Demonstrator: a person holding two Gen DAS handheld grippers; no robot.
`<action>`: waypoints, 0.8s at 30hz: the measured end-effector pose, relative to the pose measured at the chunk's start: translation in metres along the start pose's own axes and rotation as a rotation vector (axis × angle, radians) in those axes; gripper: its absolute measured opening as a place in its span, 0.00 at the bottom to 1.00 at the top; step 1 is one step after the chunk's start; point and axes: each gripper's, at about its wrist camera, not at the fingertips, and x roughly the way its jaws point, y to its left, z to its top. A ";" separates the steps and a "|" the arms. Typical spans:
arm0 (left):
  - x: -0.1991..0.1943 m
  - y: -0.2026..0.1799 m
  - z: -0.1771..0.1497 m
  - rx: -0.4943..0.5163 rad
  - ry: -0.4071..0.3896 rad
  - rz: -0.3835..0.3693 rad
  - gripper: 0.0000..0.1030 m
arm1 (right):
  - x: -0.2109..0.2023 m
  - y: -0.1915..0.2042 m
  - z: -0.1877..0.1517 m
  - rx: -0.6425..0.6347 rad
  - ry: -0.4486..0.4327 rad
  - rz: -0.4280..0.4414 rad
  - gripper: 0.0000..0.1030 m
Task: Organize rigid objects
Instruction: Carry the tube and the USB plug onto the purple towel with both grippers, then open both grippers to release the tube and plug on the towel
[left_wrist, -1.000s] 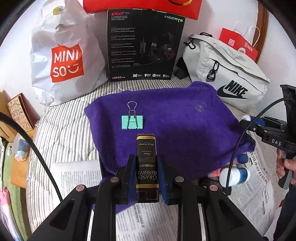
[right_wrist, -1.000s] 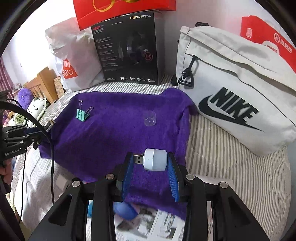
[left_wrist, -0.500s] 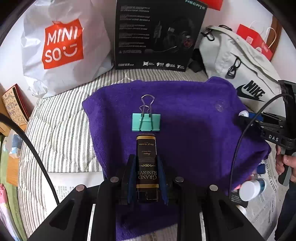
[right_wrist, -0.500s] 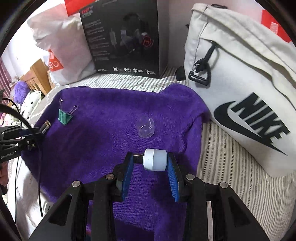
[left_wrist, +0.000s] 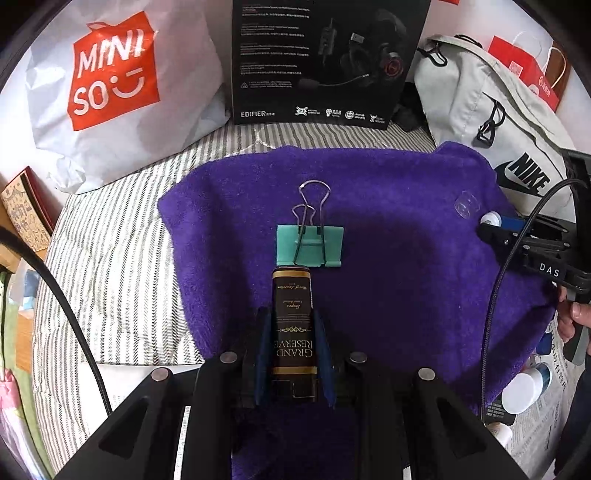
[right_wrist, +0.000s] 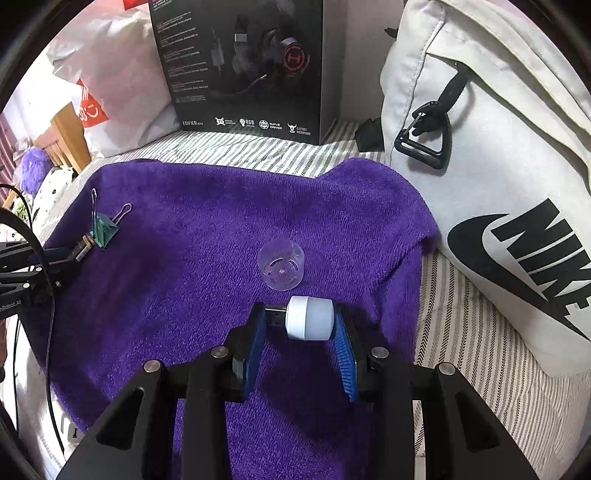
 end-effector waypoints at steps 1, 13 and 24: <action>0.000 -0.001 0.001 0.002 0.000 0.004 0.22 | 0.001 0.001 0.001 0.000 -0.001 0.000 0.35; -0.003 -0.016 -0.008 0.055 0.024 0.048 0.42 | -0.005 0.006 -0.005 -0.022 0.031 0.038 0.49; -0.053 -0.024 -0.034 0.033 -0.028 0.052 0.42 | -0.066 0.003 -0.041 0.043 -0.016 0.029 0.56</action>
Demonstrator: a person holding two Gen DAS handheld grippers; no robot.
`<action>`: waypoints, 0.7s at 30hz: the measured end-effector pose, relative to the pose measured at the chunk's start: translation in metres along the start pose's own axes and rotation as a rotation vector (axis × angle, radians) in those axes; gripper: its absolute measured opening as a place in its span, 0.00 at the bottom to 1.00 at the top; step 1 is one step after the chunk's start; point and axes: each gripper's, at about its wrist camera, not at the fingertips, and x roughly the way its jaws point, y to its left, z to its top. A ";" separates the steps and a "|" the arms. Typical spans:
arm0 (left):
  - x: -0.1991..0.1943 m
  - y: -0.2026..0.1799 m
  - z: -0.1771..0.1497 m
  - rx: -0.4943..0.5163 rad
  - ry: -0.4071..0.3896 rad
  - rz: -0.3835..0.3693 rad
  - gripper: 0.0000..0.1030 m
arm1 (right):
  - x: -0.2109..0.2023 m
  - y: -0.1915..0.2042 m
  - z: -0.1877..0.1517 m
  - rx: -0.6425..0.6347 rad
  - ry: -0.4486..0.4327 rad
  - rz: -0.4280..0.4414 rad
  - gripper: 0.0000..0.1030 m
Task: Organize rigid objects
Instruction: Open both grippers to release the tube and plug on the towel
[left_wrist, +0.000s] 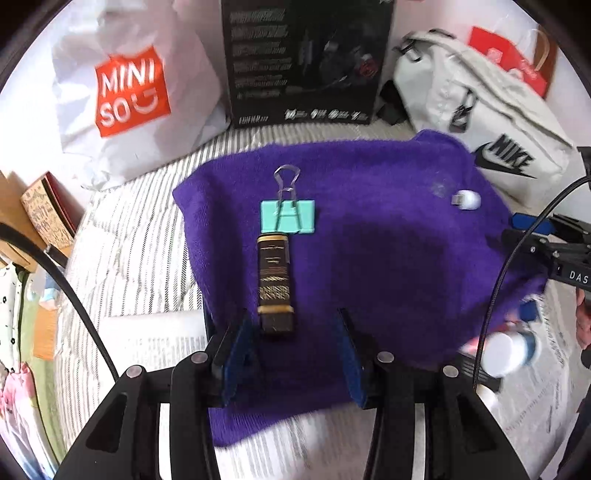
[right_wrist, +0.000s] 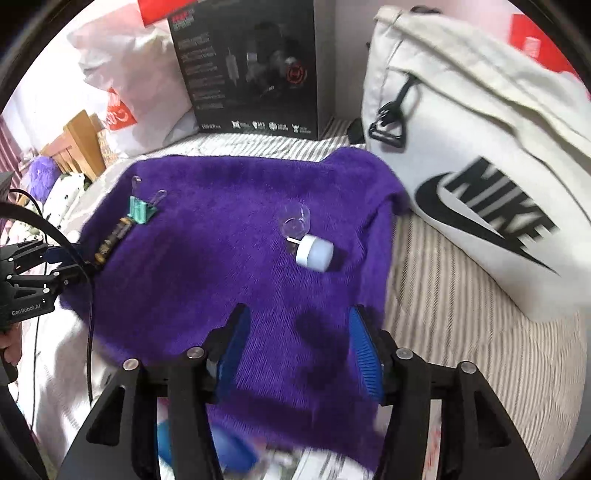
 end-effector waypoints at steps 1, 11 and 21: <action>-0.006 -0.003 -0.003 0.007 -0.008 -0.005 0.42 | -0.009 0.000 -0.006 0.008 -0.010 0.003 0.58; -0.030 -0.051 -0.045 0.042 -0.011 -0.103 0.43 | -0.063 -0.001 -0.061 0.093 -0.042 0.014 0.59; -0.013 -0.076 -0.052 0.022 0.051 -0.124 0.48 | -0.079 0.006 -0.089 0.109 -0.050 0.058 0.59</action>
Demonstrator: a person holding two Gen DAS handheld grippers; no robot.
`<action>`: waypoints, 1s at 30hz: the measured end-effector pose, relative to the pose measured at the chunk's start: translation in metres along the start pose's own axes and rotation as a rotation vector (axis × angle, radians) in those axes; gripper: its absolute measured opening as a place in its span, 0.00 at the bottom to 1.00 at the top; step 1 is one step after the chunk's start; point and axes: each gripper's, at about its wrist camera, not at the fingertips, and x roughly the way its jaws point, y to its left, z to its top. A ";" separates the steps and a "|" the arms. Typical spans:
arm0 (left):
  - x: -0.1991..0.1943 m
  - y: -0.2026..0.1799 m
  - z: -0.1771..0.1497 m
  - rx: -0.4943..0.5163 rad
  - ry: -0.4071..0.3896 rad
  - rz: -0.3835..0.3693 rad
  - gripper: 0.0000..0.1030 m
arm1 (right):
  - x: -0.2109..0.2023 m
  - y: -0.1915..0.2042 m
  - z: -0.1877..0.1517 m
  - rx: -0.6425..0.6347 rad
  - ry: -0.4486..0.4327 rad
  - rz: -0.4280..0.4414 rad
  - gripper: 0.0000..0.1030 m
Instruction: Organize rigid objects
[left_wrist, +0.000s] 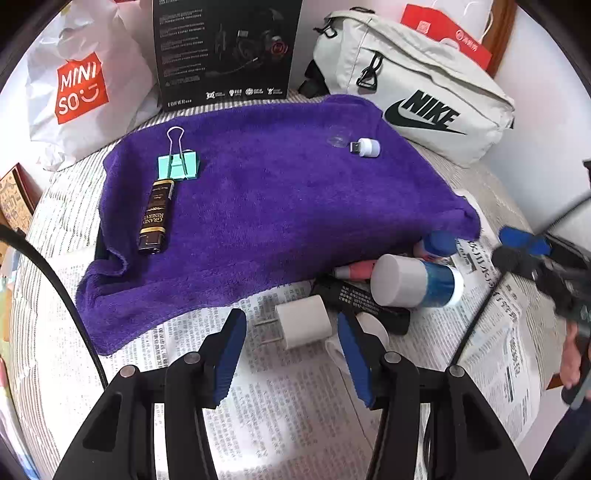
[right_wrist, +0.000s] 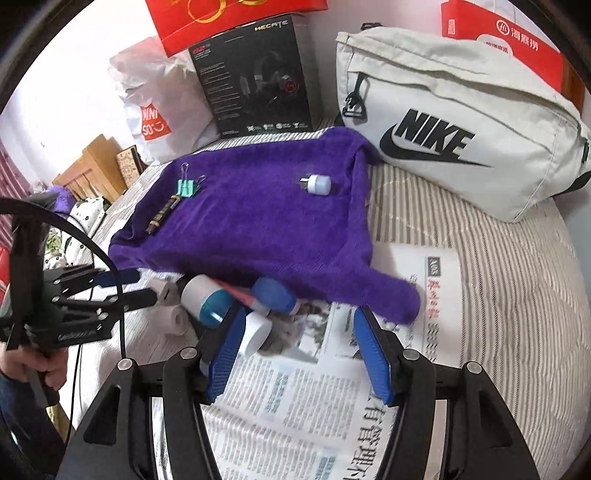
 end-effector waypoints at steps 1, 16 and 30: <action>0.003 -0.001 0.001 -0.001 0.010 0.005 0.48 | 0.001 0.001 -0.003 0.000 0.006 0.004 0.59; 0.017 0.010 0.000 0.033 0.053 0.108 0.51 | 0.019 -0.015 -0.021 0.034 0.047 0.019 0.59; 0.023 0.008 -0.002 0.080 0.025 0.083 0.41 | 0.027 -0.026 -0.025 0.069 0.067 0.009 0.59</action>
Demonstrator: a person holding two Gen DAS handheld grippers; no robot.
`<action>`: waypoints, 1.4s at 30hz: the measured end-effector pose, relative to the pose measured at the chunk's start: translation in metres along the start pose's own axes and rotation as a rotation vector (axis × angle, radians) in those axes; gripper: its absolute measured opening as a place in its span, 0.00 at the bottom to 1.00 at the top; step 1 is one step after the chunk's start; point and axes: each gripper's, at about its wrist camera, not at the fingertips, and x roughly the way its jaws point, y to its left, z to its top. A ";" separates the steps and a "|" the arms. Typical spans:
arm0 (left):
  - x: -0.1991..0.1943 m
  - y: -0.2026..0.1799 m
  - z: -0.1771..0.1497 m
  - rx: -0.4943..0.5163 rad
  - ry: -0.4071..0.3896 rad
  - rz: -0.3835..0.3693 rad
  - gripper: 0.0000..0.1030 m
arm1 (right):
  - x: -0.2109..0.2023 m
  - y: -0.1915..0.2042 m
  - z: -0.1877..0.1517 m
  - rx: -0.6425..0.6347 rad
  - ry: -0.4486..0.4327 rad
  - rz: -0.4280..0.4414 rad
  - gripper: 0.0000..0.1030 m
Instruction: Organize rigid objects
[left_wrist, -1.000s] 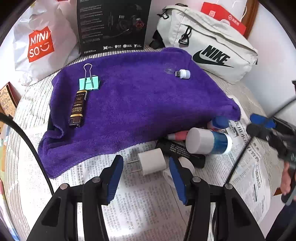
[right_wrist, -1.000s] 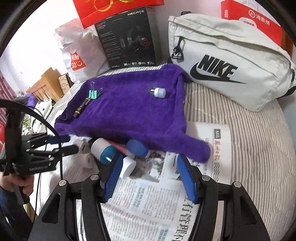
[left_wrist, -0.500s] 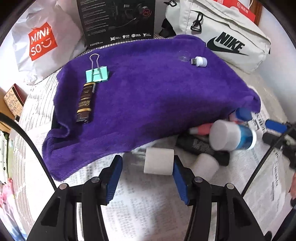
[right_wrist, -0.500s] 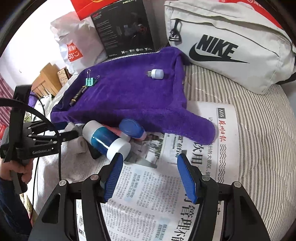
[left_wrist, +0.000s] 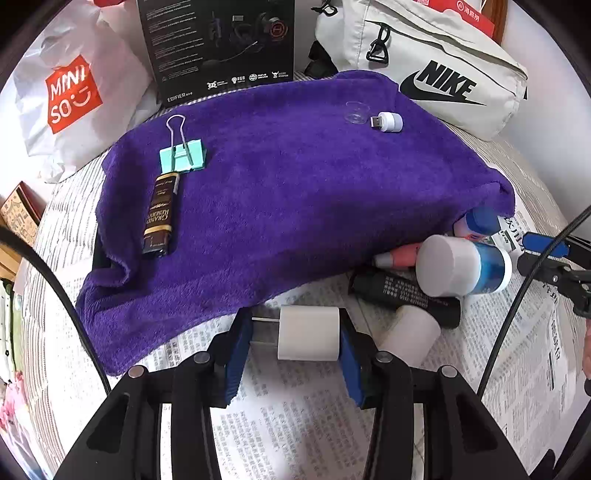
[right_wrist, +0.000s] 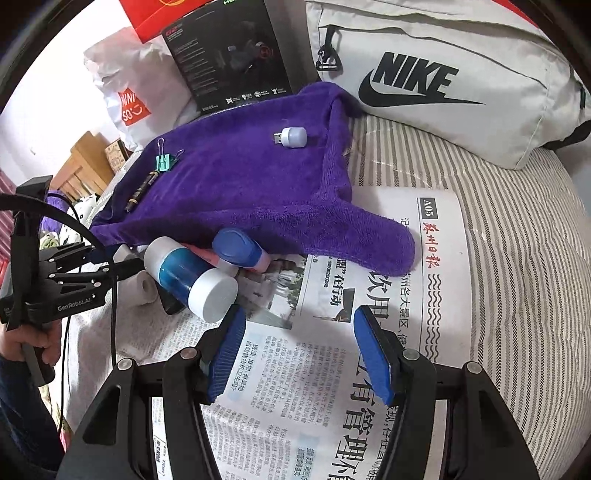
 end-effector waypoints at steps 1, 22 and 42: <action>-0.001 0.001 -0.002 0.000 0.002 0.006 0.41 | 0.000 0.001 0.000 0.001 -0.002 0.003 0.59; -0.008 0.022 -0.018 -0.037 -0.010 0.003 0.42 | 0.022 0.023 0.030 -0.138 -0.018 0.023 0.48; -0.009 0.021 -0.022 -0.032 -0.030 -0.007 0.42 | 0.016 0.021 0.023 -0.151 -0.015 0.026 0.26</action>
